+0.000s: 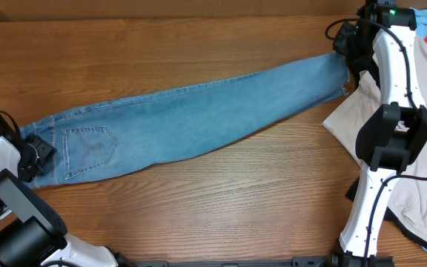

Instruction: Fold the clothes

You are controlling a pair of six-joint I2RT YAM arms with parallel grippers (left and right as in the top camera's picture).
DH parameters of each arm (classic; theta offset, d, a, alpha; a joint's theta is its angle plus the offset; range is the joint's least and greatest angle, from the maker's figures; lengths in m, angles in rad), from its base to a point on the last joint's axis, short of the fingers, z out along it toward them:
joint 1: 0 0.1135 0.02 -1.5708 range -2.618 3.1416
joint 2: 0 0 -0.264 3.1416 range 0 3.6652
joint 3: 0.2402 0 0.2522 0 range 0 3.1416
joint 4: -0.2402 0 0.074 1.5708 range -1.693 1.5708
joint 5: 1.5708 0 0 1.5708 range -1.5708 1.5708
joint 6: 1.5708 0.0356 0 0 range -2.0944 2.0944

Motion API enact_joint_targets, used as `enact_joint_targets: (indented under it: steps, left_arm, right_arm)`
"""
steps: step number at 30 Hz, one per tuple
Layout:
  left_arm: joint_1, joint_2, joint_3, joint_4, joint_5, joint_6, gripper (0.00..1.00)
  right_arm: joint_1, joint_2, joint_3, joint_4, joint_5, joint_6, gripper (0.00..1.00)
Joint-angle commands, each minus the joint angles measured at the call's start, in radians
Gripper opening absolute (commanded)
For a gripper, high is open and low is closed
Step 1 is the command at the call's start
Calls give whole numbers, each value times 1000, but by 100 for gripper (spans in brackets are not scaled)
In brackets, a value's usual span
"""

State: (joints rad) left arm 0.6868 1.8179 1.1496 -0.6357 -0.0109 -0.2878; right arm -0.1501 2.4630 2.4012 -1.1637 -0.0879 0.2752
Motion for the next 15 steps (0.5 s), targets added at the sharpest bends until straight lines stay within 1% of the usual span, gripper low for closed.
enact_joint_targets:
  steps: [1,4,8,10,12,15]
  left_arm:
    - [-7,14,-11,5,-6,10,62]
    - [-7,14,-11,6,-5,3,63]
    - [-6,13,-8,16,26,4,66]
    - [-6,13,-1,15,39,4,66]
    - [-6,13,9,14,39,5,66]
    - [-6,13,22,11,46,4,67]
  right_arm:
    - [-7,47,6,29,27,-3,32]
    - [-11,48,7,-12,27,-42,38]
    - [-36,43,9,-88,27,-48,42]
    - [-53,43,8,-145,26,-59,43]
    - [-66,45,8,-184,24,-103,43]
    - [-82,49,8,-198,16,-155,44]
